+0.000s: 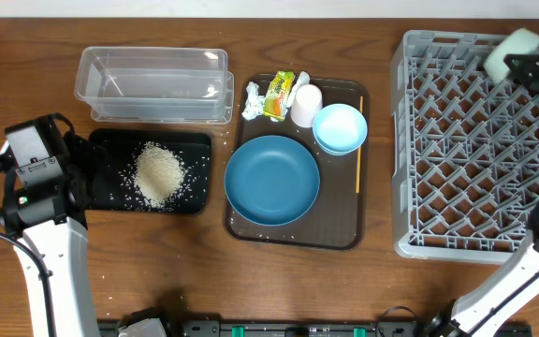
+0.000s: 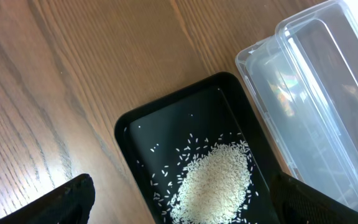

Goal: Sort waste into correct bins and load items into the dishwasher rack
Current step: 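Lift the light-blue bowl with the right gripper and carry it into the dish rack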

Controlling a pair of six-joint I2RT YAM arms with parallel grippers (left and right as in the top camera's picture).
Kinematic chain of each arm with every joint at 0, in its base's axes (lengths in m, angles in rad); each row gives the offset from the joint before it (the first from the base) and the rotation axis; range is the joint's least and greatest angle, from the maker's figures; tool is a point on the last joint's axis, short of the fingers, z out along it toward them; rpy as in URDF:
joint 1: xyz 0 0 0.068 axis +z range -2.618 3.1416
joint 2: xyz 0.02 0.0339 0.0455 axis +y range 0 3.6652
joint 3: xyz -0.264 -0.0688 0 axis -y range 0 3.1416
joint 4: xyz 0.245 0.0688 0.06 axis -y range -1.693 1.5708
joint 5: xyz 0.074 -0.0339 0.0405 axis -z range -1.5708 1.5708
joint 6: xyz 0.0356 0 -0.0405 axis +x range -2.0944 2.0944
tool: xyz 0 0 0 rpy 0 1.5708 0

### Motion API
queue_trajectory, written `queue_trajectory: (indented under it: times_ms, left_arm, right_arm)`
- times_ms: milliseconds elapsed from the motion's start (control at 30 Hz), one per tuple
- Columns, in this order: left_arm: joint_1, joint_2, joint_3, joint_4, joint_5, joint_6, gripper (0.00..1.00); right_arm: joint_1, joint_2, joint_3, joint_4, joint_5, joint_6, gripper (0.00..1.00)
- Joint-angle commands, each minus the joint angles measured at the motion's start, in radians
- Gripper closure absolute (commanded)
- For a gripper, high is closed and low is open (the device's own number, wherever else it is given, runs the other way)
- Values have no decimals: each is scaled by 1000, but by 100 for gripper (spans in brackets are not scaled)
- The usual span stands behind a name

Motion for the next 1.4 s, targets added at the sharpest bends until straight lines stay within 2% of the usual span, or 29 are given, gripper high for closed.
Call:
queue_trajectory:
  times_ms: [0, 267, 433, 600, 767, 933, 1100, 1267, 1367]
  left_arm:
    - [5, 3, 16, -4, -5, -10, 8]
    - [5, 3, 16, -4, -5, -10, 9]
    - [5, 3, 16, -4, -5, -10, 8]
    - [5, 3, 16, -4, -5, -10, 9]
    - [5, 3, 16, -4, -5, -9, 8]
    - [5, 3, 16, -4, -5, -10, 9]
    - [5, 3, 16, -4, -5, -10, 8]
    - [5, 3, 16, -4, -5, -10, 9]
    - [5, 3, 16, -4, -5, -10, 8]
  right_arm:
    - [-21, 2, 4, -51, -43, -42, 99]
    - [-7, 2, 4, -80, -172, -201, 99]
    - [5, 2, 4, -40, -175, -211, 99]
    - [7, 17, 4, -69, -61, -211, 99]
    - [7, 56, 4, -79, -39, -204, 99]
    - [2, 57, 5, -143, 229, -105, 98]
    - [-16, 53, 5, -206, 307, -102, 96]
    - [-47, -2, 5, -235, 350, -69, 85]
    - [-54, -65, 5, -244, 476, 3, 84]
